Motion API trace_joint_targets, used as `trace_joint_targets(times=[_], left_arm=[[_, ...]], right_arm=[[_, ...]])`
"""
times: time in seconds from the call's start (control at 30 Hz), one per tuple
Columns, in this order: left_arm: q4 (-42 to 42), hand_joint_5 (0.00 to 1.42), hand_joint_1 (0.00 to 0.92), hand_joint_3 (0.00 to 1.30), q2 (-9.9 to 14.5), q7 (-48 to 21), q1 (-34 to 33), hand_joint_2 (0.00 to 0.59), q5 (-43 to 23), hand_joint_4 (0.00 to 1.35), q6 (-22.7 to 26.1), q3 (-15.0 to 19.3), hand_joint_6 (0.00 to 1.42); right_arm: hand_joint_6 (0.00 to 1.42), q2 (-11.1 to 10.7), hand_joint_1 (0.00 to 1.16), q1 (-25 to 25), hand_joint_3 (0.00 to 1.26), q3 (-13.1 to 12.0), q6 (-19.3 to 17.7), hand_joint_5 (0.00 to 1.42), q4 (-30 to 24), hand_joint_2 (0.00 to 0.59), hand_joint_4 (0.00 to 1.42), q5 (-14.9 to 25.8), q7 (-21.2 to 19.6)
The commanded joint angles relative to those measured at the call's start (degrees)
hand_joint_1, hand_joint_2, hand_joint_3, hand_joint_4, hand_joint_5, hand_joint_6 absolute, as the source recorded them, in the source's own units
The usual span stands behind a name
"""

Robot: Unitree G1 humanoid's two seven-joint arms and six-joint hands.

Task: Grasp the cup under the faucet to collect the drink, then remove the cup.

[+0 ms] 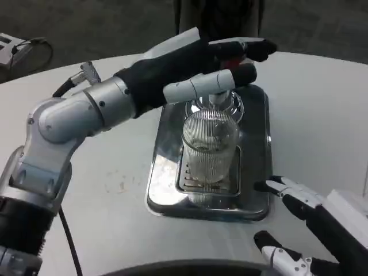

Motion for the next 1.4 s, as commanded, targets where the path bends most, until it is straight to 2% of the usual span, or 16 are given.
trace_joint_targets(times=[0.03,0.37,0.57,0.63,0.67,0.7,0.77,0.8,0.87,1.0,1.2,1.27,1.4], left_arm=[[1.5,0.25,0.0,0.18,1.0,-0.8,1.1,0.018,3.3,0.13,-2.1,-1.9,0.25],[3.1,0.26,0.0,0.19,1.7,-0.7,0.8,0.015,6.0,0.14,-5.8,-2.9,0.26],[3.7,0.26,0.0,0.19,1.6,-0.6,0.6,0.015,6.4,0.14,-7.6,-3.7,0.26],[3.8,0.26,0.0,0.19,1.7,-0.5,0.6,0.015,6.5,0.14,-8.1,-4.0,0.26],[3.8,0.26,0.0,0.19,1.7,-0.5,0.6,0.015,6.5,0.14,-8.3,-4.1,0.26],[3.9,0.26,0.0,0.19,1.8,-0.4,0.6,0.015,6.6,0.14,-8.5,-4.2,0.26],[4.0,0.26,0.0,0.19,1.8,-0.3,0.6,0.015,6.8,0.14,-8.8,-4.4,0.26],[4.0,0.26,0.0,0.19,1.8,-0.3,0.7,0.015,6.8,0.14,-8.9,-4.4,0.26],[4.0,0.25,0.0,0.19,1.8,-0.1,0.7,0.015,6.9,0.14,-9.1,-4.4,0.26],[3.6,0.25,0.0,0.19,1.8,0.2,0.8,0.015,6.7,0.14,-9.1,-4.2,0.26],[2.0,0.25,0.0,0.19,2.1,1.0,1.8,0.015,6.7,0.14,-8.8,-3.9,0.25],[1.4,0.25,0.0,0.19,2.4,1.2,2.2,0.015,6.6,0.14,-8.6,-3.7,0.25],[0.6,0.25,0.0,0.19,2.7,1.4,2.6,0.015,6.5,0.14,-8.4,-3.3,0.25]], right_arm=[[0.08,1.2,0.32,-0.2,0.15,0.1,3.0,0.05,1.0,0.463,0.05,1.9,-0.2],[0.08,3.2,0.28,-3.2,0.15,0.3,7.9,0.07,2.3,0.438,0.05,5.4,-2.1],[0.08,4.3,0.27,-4.8,0.15,1.5,7.9,0.08,3.7,0.443,0.06,7.2,-5.0],[0.08,4.8,0.3,-5.2,0.14,1.8,8.0,0.09,4.3,0.417,0.06,8.0,-6.1],[0.08,4.9,0.32,-5.4,0.14,2.0,8.0,0.09,4.7,0.423,0.06,8.3,-6.4],[0.08,4.9,0.34,-5.6,0.13,2.2,8.1,0.09,5.0,0.399,0.06,8.5,-6.7],[0.08,5.2,0.37,-5.7,0.12,2.4,7.6,0.1,5.7,0.379,0.06,9.1,-7.9],[0.08,5.2,0.42,-5.8,0.11,2.6,7.1,0.1,6.2,0.34,0.06,9.4,-8.6],[0.08,5.6,0.52,-6.2,0.07,3.2,6.0,0.11,7.7,0.31,0.06,10.6,-10.1],[0.08,6.2,0.62,-7.7,0.02,5.2,3.4,0.13,12.4,0.274,0.06,12.0,-13.0],[0.04,9.5,0.65,-9.5,0.0,7.4,-1.2,0.12,18.8,0.242,0.06,15.1,-18.9],[0.03,10.5,0.65,-10.2,0.0,8.3,-2.4,0.12,20.2,0.24,0.05,14.3,-21.5],[0.02,12.6,0.66,-11.8,0.0,9.9,-1.9,0.11,22.6,0.231,0.03,12.3,-25.9]])
